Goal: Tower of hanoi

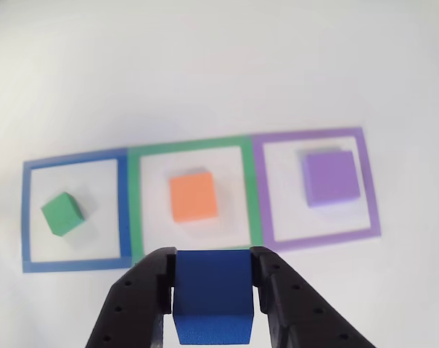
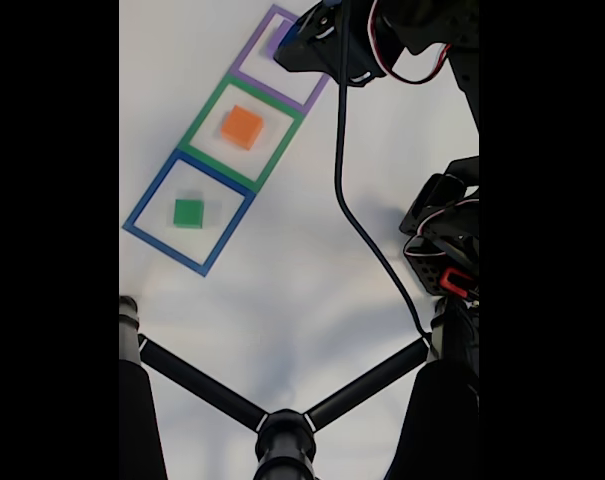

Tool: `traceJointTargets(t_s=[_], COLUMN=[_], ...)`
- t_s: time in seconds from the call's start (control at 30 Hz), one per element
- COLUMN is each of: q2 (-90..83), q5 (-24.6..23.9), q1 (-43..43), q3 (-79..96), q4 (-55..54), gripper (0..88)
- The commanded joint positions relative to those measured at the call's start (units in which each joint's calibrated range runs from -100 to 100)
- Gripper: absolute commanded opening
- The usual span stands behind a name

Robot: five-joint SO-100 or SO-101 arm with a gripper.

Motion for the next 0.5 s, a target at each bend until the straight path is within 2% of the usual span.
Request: traceJointTargets(t_s=[0.0, 0.2, 0.37, 0.47], q2=[-5.0, -15.0, -21.0, -18.8], q5=[0.0, 0.0, 0.0, 0.0], q1=[7.7, 15.8, 20.2, 21.7], q3=[9.8, 38.2, 64.5, 75.6], q4=[-3.4, -23.5, -49.0, -65.7], gripper=[0.1, 0.1, 0.1, 0.1])
